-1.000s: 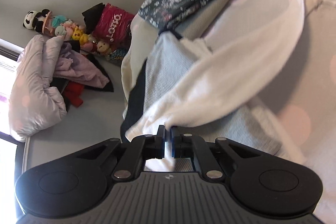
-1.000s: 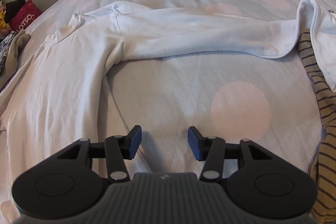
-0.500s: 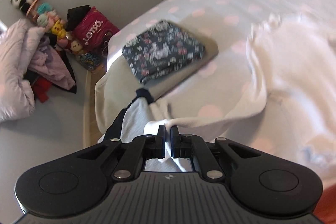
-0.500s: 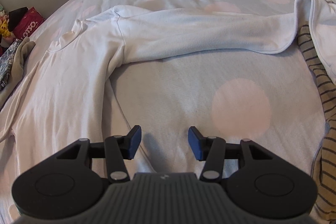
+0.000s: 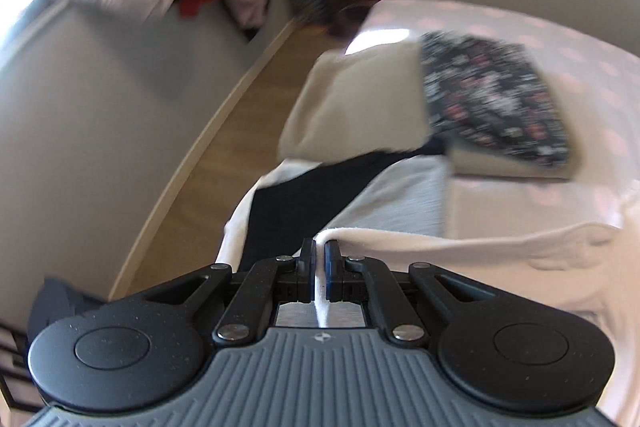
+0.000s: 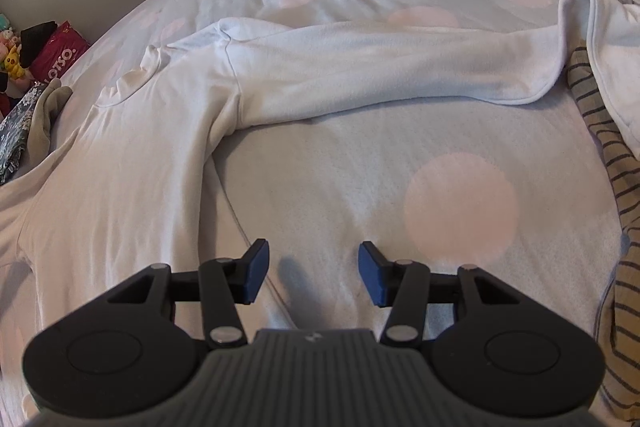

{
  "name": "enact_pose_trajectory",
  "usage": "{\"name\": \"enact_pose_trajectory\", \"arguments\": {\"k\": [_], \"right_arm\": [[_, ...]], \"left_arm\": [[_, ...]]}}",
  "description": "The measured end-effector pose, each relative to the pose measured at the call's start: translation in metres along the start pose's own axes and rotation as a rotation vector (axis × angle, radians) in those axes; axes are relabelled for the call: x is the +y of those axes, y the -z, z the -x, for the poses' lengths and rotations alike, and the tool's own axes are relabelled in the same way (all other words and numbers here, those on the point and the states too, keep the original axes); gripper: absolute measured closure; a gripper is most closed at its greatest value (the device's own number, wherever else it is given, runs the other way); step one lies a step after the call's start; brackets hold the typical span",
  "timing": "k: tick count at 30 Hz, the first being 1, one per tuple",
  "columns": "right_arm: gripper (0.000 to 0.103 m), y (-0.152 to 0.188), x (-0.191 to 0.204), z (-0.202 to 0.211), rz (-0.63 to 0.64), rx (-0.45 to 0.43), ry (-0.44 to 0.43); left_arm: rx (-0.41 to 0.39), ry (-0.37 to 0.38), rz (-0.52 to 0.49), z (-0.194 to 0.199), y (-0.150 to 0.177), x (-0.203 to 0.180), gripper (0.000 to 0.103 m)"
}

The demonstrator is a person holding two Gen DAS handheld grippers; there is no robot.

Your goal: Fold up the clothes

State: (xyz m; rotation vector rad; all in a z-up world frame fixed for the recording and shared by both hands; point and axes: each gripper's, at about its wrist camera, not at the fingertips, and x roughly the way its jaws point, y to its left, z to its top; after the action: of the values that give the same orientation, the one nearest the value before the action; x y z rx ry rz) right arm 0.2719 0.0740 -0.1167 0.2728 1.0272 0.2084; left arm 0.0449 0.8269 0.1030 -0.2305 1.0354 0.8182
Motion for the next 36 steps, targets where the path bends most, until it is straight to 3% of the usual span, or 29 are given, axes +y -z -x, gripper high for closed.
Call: {"name": "enact_pose_trajectory", "arguments": {"k": [10,13,15,17,20,28,36], "right_arm": [[0.050,-0.003,0.007,-0.007,0.038,0.007,0.042],[0.050,-0.002,0.008,-0.008,0.044,0.008,0.046],[0.050,-0.001,0.007,-0.008,0.043,0.007,0.043],[0.050,-0.001,0.006,-0.008,0.036,0.007,0.038],[0.050,-0.001,0.005,-0.008,0.023,0.014,0.027],[0.050,0.002,0.002,-0.003,0.024,0.042,0.018],[0.050,0.002,0.000,0.007,0.077,0.144,-0.022]], "left_arm": [[0.035,-0.055,0.001,-0.069,0.023,0.007,0.098],[-0.022,-0.068,-0.041,-0.064,0.028,-0.001,0.085],[-0.078,-0.084,-0.053,-0.051,0.033,-0.008,0.068],[-0.144,-0.091,-0.063,-0.036,0.039,-0.016,0.058],[-0.252,-0.066,-0.085,-0.012,0.050,-0.030,0.052],[-0.236,0.169,-0.107,0.033,0.091,-0.084,0.052],[-0.061,0.454,-0.241,0.040,0.173,-0.170,0.052]]}}
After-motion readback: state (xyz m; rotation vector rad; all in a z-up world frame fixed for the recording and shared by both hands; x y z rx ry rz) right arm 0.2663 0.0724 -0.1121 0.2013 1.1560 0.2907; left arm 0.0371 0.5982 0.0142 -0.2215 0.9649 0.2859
